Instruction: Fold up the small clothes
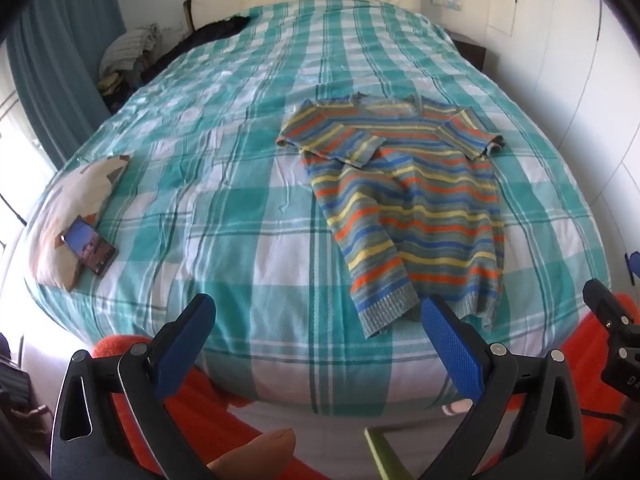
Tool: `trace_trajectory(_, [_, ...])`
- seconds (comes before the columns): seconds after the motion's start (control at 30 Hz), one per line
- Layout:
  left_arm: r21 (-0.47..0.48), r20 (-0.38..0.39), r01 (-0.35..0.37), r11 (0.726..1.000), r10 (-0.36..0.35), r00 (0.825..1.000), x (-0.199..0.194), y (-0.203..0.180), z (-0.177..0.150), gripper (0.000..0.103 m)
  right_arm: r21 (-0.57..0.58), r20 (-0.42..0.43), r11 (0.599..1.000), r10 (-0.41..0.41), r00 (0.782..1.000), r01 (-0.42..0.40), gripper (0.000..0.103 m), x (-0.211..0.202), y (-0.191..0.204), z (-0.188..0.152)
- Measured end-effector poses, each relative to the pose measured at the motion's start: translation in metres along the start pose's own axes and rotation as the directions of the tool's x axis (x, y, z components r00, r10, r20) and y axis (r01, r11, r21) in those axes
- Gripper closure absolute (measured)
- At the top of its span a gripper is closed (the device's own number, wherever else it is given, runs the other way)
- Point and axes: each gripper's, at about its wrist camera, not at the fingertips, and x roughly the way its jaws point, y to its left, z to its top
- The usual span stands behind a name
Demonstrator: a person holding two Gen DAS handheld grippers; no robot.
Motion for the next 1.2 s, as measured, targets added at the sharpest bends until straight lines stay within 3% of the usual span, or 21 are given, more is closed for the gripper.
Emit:
trace_trajectory(0.3, [-0.006, -0.014, -0.001, 1.000, 0.001, 1.000, 0.003, 0.004, -0.004, 0.000, -0.009, 0.010, 0.995, -0.103, 0.995, 0.103, 0.000, -0.002, -0.004, 0.003])
trace_trajectory(0.67, [0.009, -0.027, 0.008, 1.000, -0.008, 1.000, 0.001, -0.006, -0.001, 0.000, -0.025, -0.021, 0.990, -0.140, 0.990, 0.139, 0.000, -0.001, -0.007, 0.003])
trace_trajectory(1.0, [0.012, -0.044, 0.011, 1.000, -0.010, 0.999, 0.006, -0.007, 0.001, 0.000, 0.009, -0.050, 0.994, -0.104, 0.993, 0.104, 0.000, 0.006, -0.008, 0.000])
trace_trajectory(1.1, [0.021, -0.045, 0.039, 0.999, -0.038, 0.998, 0.020, 0.000, 0.001, 0.000, 0.017, -0.024, 0.995, -0.099, 0.995, 0.099, 0.000, 0.005, -0.010, -0.001])
trace_trajectory(1.2, [-0.045, -0.100, 0.091, 0.995, -0.095, 0.990, 0.054, 0.026, -0.002, 0.000, 0.044, 0.003, 0.998, -0.054, 0.999, 0.053, 0.000, 0.007, -0.023, 0.000])
